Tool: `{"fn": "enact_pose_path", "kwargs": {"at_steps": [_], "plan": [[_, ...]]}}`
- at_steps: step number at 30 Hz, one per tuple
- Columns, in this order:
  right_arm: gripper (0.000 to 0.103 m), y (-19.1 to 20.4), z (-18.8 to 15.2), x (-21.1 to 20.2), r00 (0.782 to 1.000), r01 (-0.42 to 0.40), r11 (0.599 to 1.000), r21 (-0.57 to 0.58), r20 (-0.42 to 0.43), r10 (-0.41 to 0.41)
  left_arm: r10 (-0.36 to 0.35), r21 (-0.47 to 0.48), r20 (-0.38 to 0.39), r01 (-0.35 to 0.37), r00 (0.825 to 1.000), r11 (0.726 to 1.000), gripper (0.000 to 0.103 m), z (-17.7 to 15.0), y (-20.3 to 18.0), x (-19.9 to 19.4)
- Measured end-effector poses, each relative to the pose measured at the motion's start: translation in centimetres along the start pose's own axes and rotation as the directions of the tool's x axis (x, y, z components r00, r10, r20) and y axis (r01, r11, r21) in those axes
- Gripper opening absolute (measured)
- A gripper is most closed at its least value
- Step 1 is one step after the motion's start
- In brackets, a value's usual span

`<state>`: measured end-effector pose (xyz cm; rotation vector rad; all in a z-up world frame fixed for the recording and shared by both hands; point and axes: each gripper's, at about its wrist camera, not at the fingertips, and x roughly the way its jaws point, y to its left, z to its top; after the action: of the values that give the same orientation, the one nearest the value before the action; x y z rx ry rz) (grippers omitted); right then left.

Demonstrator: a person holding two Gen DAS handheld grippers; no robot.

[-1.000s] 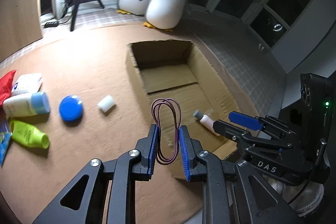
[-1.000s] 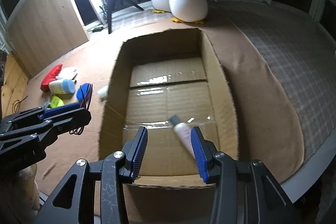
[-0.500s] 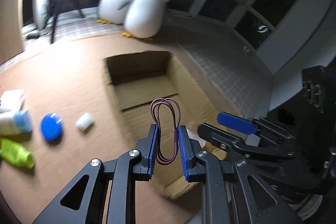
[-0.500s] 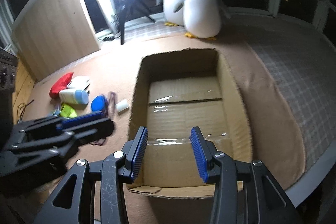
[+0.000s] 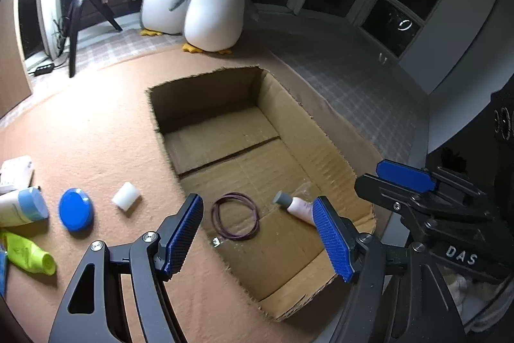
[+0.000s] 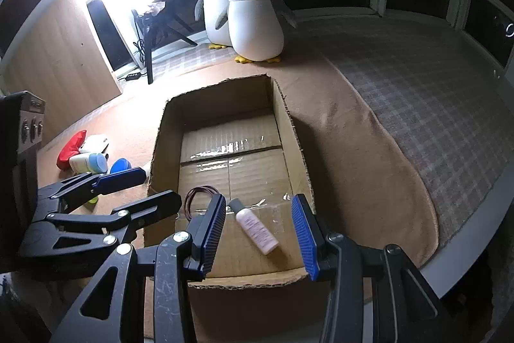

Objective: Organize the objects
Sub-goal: 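Move the right tool back to the green tube and close on it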

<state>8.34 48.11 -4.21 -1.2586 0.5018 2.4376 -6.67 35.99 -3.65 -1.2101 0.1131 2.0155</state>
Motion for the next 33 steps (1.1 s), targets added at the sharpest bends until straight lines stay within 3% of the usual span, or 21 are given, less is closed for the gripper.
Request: {"fn": "enact_pose_path", "kwargs": {"at_steps": [8,14,19,26,33], "plan": [[0.039,3.5,0.8,0.7,0.998,-0.060,0.996,-0.072,-0.009,0.059,0.100,-0.109,0.023,-0.097,0.995,0.989,0.074,-2.5,5.1,-4.5],[0.039,9.2,1.2,2.6,0.985,-0.166,0.973,-0.162,-0.069,0.157,0.221,-0.243,0.020,-0.209,0.975,0.947,0.074,-6.1,11.5,-8.9],[0.039,15.3,1.1,5.1,0.960,-0.269,0.928,-0.256,-0.154,0.236,0.298,-0.344,-0.003,-0.281,0.955,0.896,0.074,-9.7,16.8,-12.1],[0.039,23.3,1.1,9.8,0.899,-0.407,0.862,-0.302,-0.301,0.319,0.355,-0.487,-0.042,-0.329,0.934,0.809,0.074,-15.7,23.1,-16.0],[0.039,29.5,0.8,14.1,0.866,-0.439,0.833,-0.338,-0.405,0.292,0.373,-0.549,-0.054,-0.340,0.926,0.764,0.074,-19.3,26.2,-18.3]]}}
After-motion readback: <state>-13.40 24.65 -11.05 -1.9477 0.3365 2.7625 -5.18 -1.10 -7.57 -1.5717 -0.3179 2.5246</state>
